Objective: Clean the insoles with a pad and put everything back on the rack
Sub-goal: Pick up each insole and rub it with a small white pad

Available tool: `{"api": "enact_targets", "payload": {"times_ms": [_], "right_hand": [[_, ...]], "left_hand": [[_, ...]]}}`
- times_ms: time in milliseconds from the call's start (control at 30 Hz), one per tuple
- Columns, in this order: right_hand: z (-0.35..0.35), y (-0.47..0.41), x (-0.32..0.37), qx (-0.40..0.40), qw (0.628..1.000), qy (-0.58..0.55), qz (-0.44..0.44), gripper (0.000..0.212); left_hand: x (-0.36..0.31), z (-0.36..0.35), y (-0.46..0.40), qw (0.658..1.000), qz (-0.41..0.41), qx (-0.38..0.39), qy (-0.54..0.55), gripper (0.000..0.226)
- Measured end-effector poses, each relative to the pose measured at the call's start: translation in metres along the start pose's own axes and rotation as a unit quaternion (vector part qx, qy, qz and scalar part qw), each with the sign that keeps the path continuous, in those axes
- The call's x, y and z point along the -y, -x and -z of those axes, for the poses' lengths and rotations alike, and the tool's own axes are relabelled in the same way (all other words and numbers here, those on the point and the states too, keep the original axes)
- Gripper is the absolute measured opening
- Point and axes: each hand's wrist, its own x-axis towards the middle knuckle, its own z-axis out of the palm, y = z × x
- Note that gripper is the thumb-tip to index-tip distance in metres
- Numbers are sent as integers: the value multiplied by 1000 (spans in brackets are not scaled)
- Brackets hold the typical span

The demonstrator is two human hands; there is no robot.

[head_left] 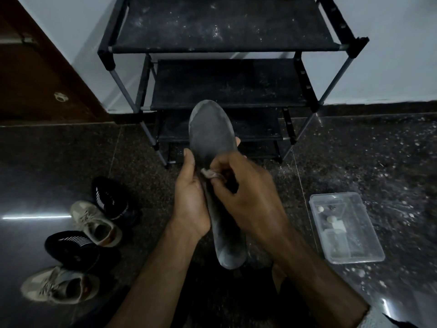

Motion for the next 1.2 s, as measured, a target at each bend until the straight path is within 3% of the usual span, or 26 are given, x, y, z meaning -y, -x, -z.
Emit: {"api": "enact_targets", "payload": {"times_ms": [100,300,433,667,933,1100,1200], "right_hand": [[10,-5,-13,-40,998,17,-44,15],[14,-5,-11,-72,984,-108,-121,20],[18,-5,-12,-74,982,-102,-143,15],[21,-7,-14,-52,982,-127,-132,11],[24,-13,-21,-157,964,-170,-130,11],[21,-11,-18,-170,962,-171,-124,11],[19,-9,-15,-143,969,-159,-125,10]], "left_hand": [[1,-1,-1,1000,6,0,24,69],[-1,1,-1,1000,7,-7,11,74],[-1,2,-2,1000,4,-15,-8,72],[-1,-1,0,1000,18,-12,-4,77],[2,-2,0,999,33,-32,8,72],[7,-6,3,995,30,-63,-65,64],[10,-5,-1,989,-19,-61,-130,44]]}}
